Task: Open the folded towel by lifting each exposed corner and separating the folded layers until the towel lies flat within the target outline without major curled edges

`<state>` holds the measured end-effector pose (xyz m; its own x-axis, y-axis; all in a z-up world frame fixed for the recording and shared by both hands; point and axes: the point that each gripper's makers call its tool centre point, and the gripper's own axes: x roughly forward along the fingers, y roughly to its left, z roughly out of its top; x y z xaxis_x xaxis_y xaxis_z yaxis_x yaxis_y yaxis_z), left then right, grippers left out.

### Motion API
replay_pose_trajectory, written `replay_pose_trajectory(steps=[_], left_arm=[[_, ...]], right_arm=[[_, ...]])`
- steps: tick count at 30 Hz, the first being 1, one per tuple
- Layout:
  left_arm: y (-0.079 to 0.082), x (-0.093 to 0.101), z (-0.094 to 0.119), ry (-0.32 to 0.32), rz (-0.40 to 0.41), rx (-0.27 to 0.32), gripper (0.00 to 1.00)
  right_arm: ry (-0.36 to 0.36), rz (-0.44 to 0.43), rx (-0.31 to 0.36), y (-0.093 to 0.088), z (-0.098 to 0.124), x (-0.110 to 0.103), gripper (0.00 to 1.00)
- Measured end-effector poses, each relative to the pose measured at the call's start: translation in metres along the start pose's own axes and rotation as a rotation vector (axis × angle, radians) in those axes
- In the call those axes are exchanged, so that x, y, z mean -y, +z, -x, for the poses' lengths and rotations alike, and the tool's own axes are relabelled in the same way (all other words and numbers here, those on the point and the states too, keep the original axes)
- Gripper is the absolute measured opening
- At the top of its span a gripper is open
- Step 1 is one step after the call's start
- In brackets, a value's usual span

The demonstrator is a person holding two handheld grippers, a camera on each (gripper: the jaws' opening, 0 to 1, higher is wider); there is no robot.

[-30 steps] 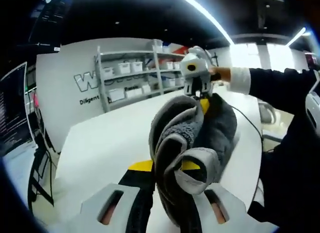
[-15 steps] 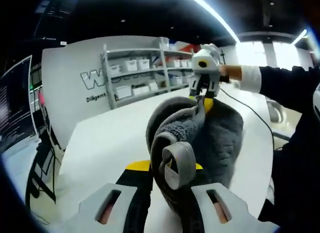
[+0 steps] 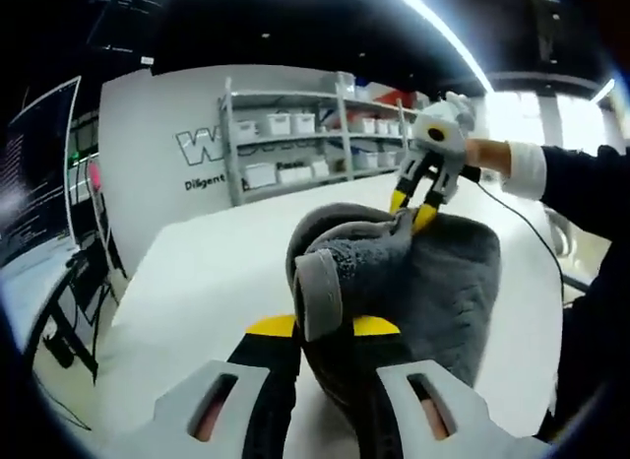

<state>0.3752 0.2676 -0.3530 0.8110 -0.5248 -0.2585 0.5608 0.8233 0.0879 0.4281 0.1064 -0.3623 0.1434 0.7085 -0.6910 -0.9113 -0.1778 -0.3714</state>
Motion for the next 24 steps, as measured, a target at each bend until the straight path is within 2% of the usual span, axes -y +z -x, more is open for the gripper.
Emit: replay_pose_trajectory(steps=[6, 7, 13, 14, 16, 19, 24], left_arm=[[-0.005, -0.008, -0.007, 0.031, 0.010, 0.016, 0.16], [-0.003, -0.011, -0.008, 0.046, 0.008, 0.035, 0.16], [-0.001, -0.022, -0.013, 0.101, 0.062, 0.080, 0.16], [-0.001, -0.026, -0.015, 0.127, 0.053, 0.090, 0.16], [-0.001, -0.026, -0.018, 0.137, 0.058, 0.097, 0.16], [0.004, -0.029, -0.020, 0.170, 0.033, 0.133, 0.16], [0.005, -0.030, -0.022, 0.212, -0.022, 0.131, 0.17]], right_arm=[[-0.094, -0.001, 0.009, -0.004, -0.005, 0.001, 0.10], [-0.110, 0.003, 0.010, -0.004, -0.006, 0.001, 0.10], [-0.275, 0.013, 0.072, 0.001, -0.001, 0.007, 0.10], [-0.285, 0.011, 0.082, 0.002, 0.000, 0.006, 0.09], [-0.343, 0.011, 0.084, 0.001, 0.002, 0.010, 0.09], [-0.437, 0.072, 0.073, -0.001, 0.002, 0.011, 0.09], [-0.504, 0.114, 0.063, -0.001, -0.002, 0.010, 0.09]])
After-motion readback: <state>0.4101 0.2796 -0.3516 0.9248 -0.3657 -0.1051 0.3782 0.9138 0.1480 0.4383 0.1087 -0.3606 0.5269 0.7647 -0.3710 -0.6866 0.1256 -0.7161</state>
